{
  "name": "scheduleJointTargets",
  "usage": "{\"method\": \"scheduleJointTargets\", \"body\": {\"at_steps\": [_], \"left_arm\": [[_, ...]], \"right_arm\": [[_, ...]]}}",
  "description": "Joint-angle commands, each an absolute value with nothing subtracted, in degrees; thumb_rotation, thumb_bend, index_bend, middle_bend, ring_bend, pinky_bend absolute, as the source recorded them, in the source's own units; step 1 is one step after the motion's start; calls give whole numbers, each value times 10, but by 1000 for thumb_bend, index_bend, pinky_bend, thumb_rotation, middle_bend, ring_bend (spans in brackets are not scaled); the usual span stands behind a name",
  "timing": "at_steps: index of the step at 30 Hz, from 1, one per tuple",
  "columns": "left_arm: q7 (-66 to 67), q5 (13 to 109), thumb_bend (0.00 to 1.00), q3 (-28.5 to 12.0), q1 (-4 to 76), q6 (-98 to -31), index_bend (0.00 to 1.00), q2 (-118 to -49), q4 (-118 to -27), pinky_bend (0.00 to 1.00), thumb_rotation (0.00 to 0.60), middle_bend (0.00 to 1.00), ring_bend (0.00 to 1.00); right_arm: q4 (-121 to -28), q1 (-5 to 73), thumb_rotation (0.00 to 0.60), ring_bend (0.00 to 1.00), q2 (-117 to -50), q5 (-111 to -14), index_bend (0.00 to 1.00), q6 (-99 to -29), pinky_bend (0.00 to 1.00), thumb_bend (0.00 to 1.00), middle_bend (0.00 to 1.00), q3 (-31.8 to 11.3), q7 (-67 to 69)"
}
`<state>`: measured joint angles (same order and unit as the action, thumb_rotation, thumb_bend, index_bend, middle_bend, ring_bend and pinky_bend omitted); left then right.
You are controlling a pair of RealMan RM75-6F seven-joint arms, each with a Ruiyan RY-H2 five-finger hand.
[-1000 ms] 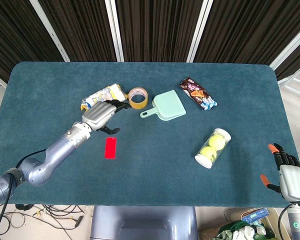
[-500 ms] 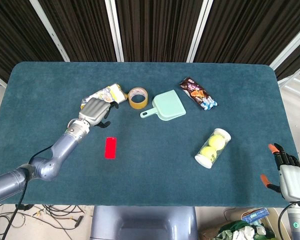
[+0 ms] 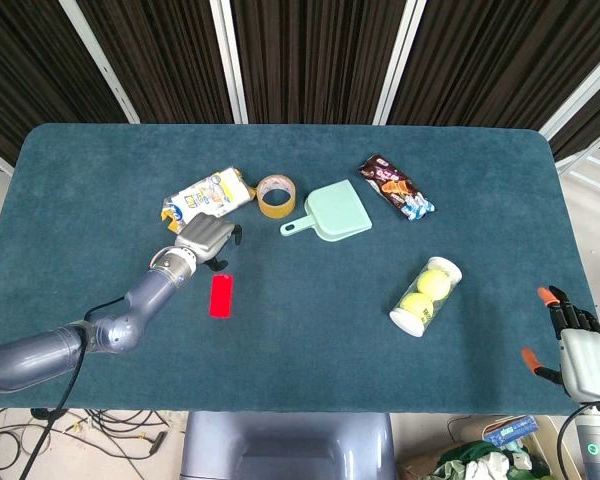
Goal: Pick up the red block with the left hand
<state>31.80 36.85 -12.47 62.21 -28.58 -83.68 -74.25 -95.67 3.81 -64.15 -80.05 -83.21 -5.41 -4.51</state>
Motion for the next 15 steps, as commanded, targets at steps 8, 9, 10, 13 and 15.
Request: {"method": "scheduleJointTargets", "body": {"at_steps": [8,9,10,13,15], "left_arm": [[314,293,340,-56,670,-286,446,-863,-716,736,600,826,765],[311,289,340,-51,673,-283,448,-863,-716,736,600,826,765],[308,284,340,-47,676,-280,450,-862,-717,736,600,826,765],[299,274,340,-34,684,-272,457,-860,-718,736,600,827,765],[294,270,347,-24,690,-271,460,-860,-717,736,600,828,766]], "right_arm": [[-956,38,600,189,-640,-797,125,-832,185,188,73,-56,-42],[-956,38,600,189,-640,-797,125,-832,185,188,73,-56,-42],[-956,38,600,189,-640,-797,125,-832,185,188,73,-56,-42],[-957,38,600,189,-640,-798,125,-832,185,187,73,-56,-43],[-957,38,600,188,-640,-798,125,-833,185,187,73,-56,-43]]}}
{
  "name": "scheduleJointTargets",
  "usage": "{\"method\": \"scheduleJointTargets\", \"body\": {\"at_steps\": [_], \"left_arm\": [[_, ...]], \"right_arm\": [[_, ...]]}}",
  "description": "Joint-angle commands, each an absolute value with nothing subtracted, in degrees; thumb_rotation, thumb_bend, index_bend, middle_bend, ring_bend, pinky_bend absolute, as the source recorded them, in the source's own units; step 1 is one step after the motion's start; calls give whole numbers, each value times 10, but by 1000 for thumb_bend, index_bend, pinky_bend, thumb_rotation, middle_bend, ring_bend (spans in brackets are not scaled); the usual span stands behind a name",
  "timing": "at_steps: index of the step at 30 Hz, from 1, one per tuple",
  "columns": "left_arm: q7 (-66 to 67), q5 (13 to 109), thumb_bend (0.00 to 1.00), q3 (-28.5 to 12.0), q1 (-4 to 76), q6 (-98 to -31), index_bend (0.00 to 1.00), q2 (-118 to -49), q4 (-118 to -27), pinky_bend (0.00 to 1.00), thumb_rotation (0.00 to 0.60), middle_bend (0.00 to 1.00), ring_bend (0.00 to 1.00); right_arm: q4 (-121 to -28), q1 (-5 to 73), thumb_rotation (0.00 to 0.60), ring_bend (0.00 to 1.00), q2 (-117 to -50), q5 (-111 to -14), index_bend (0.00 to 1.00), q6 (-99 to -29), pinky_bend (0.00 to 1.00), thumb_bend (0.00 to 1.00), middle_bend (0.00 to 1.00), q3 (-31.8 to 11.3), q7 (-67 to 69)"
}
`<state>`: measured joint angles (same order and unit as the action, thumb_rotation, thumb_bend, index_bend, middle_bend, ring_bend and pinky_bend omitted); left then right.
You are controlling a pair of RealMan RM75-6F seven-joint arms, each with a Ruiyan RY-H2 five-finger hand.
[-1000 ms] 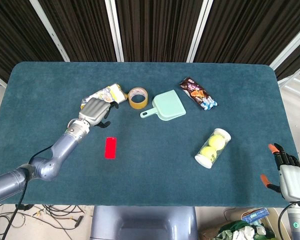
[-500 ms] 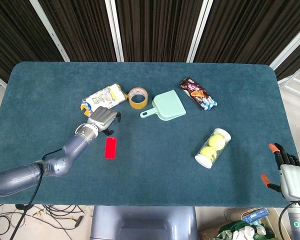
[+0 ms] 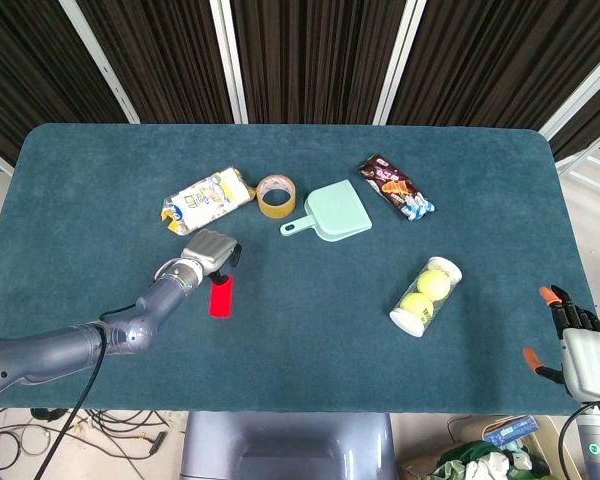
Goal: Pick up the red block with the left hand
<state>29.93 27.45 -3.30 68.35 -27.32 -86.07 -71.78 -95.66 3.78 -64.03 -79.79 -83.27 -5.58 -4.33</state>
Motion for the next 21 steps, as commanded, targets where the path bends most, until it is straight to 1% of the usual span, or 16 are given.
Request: {"method": "scheduleJointTargets", "body": {"at_steps": [1,9,21], "left_arm": [[291,269,350,-21,692,-273,460,-860,-717,736,600,828,765],[271,269,356,1,701,-278,448,-865,-712,736,600,828,766],[241,296,357,12,699,-283,438,-877,-699,736,600,831,767]], "right_arm": [[-957,38,600,188,-640,-798,125,-833,185,188,73,-56,-43],[-957,38,600,189,-640,-796,125,-831,185,188,73,-56,-43],[-957,38,600,189,-640,-795,125,-831,185,188,73,-57,-43]]}}
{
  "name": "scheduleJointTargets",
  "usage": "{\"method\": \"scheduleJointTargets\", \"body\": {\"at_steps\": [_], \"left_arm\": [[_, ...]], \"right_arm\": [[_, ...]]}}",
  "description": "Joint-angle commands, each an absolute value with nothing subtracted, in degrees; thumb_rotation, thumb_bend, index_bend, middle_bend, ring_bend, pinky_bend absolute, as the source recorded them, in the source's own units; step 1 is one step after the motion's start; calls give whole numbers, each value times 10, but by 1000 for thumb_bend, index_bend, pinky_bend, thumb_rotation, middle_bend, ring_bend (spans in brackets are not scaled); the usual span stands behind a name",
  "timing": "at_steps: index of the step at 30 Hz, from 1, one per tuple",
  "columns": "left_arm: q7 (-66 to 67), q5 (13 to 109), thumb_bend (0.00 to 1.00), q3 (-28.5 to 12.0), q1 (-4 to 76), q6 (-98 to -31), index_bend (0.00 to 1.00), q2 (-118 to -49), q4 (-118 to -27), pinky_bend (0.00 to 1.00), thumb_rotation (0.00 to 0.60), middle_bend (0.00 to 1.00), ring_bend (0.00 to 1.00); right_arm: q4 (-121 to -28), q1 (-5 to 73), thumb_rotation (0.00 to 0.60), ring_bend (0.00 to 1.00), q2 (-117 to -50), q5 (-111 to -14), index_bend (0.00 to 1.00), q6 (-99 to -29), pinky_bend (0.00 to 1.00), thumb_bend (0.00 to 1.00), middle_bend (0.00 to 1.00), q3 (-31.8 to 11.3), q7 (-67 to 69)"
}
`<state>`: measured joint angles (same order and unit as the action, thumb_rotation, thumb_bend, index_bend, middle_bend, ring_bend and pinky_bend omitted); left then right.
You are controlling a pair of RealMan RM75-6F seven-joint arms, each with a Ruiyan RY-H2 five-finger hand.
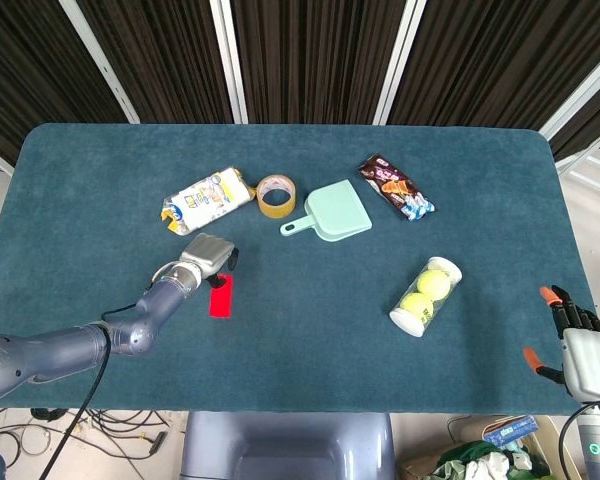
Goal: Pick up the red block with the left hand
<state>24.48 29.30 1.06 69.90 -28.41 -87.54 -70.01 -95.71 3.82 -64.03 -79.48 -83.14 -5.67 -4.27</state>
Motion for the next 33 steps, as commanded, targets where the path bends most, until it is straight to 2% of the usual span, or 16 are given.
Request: {"method": "scheduleJointTargets", "body": {"at_steps": [1,21,33], "left_arm": [[240,298,357,14,700,-282,436,-878,-698,736,600,831,767],[230,298,361,40,714,-289,440,-893,-691,736,600,838,773],[221,301,381,38,710,-300,499,-898,-685,739,600,849,785]], "right_arm": [[-957,38,600,189,-640,-795,125,-832,185,188,73,-57,-43],[-958,38,600,188,-640,-794,125,-832,185,189,73,-58,-40],[-959,37,600,188,-640,-793,125,-833,185,187,73,-58,-42]]}}
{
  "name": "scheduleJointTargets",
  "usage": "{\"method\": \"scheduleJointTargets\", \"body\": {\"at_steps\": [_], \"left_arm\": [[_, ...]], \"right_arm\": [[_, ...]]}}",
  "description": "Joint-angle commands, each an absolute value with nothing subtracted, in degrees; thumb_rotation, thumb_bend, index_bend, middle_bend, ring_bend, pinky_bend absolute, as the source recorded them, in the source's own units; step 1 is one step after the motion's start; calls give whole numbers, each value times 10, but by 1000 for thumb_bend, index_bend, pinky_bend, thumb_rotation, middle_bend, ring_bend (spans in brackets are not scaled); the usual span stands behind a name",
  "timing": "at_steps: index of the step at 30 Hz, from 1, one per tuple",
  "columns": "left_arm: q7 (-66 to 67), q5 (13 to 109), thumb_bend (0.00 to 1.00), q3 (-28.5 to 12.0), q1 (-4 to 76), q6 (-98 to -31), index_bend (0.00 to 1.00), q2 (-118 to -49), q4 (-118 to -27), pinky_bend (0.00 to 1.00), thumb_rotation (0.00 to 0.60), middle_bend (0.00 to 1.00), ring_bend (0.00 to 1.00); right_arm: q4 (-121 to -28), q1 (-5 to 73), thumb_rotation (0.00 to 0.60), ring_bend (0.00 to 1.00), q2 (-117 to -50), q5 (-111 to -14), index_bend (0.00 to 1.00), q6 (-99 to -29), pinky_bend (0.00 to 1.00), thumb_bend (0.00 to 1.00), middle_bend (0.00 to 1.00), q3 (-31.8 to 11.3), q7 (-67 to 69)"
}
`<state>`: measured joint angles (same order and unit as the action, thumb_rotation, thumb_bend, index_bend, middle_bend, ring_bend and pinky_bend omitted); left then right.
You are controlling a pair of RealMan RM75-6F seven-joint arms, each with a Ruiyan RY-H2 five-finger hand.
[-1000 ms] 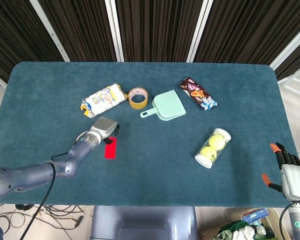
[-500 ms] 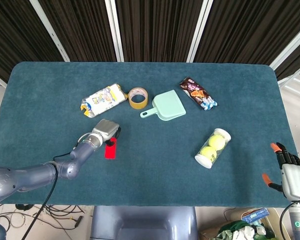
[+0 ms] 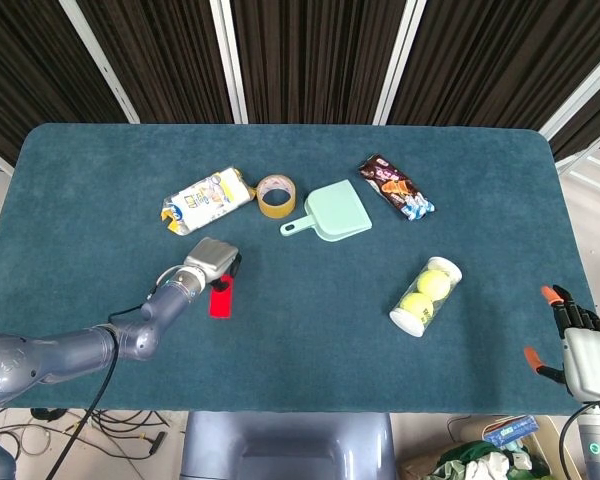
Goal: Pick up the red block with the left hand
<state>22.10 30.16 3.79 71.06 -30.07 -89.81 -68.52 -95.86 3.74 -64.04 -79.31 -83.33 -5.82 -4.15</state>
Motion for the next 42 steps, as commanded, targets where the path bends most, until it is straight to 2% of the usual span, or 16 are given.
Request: {"method": "scheduleJointTargets", "body": {"at_steps": [1,12,29,42], "left_arm": [[222,300,386,40,711,-300,503,-898,-684,739,600,849,785],[230,287,441,49,717,-299,555,-899,-686,740,600,850,785],[240,274,471,59,722,-312,616,-879,-716,752,600,859,793],[229,312,472,65,706,-342,623,-792,-815,759,600,865,798]], "right_arm": [[-959,37,600,188,-640,-793,125,-833,185,187,73,-58,-41],[-960,37,600,189,-640,-790,125,-832,185,187,73,-59,-40],[-960,38,600,189,-640,-792,125,-831,185,188,73,-58,-40],[-961,38,600,189,-641,-794,125,-833,185,188,73,-58,-41]]}}
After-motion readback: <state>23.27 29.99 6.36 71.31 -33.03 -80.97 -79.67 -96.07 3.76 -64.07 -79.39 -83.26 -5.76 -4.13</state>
